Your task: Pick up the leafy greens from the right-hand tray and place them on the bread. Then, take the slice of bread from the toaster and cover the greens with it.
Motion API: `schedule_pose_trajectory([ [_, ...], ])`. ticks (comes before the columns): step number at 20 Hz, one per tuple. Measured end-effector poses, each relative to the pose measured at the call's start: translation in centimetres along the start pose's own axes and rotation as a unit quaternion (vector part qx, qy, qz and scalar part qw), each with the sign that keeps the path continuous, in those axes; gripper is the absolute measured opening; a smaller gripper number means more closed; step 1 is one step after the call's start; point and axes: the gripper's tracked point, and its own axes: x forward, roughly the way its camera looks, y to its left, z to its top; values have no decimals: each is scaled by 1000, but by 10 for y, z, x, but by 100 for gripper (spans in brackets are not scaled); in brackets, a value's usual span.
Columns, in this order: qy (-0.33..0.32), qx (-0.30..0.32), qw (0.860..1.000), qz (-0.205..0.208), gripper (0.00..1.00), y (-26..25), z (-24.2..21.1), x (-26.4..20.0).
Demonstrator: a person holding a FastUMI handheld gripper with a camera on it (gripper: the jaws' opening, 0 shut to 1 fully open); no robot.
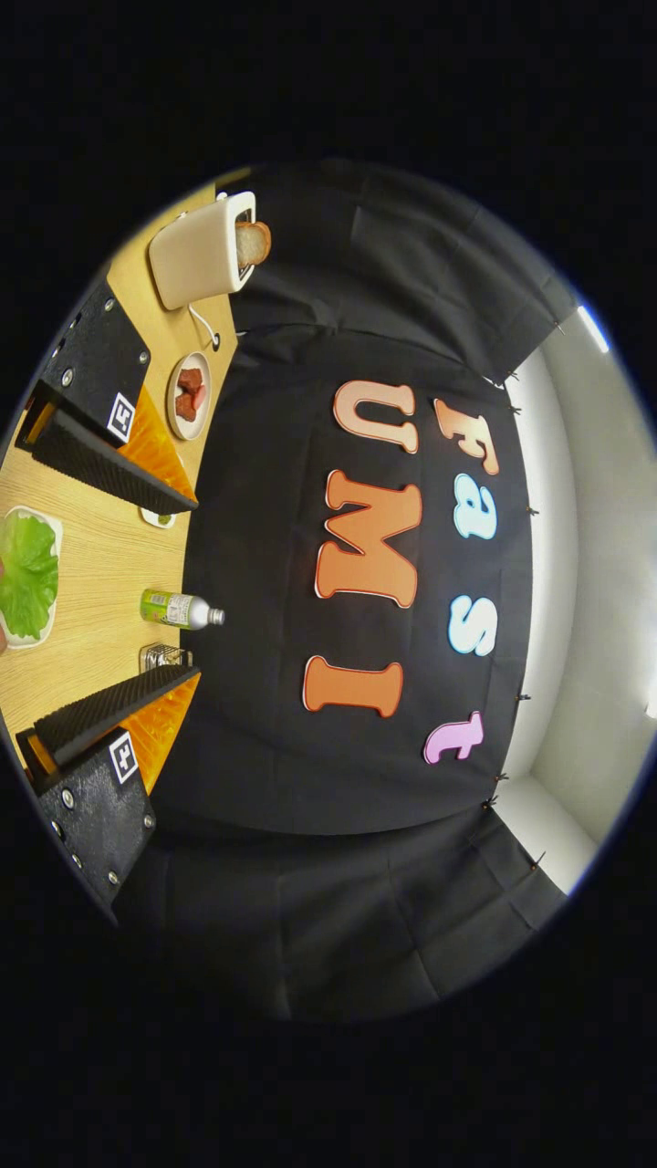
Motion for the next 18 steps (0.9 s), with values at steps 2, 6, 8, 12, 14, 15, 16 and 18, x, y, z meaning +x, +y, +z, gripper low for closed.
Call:
schedule_pose_trajectory([
  [2,16,0,1000,15,99,4,-6,-1],
  [6,77,2,996,47,99,13,-33,-3],
  [8,112,8,992,57,99,16,-47,-3],
  [12,191,30,978,82,99,24,-75,-7],
  [14,226,33,970,85,99,25,-87,-9],
  [15,241,27,967,84,99,23,-93,-10],
  [16,254,19,963,82,99,21,-99,-10],
  [18,286,11,955,79,99,18,-110,-11],
])
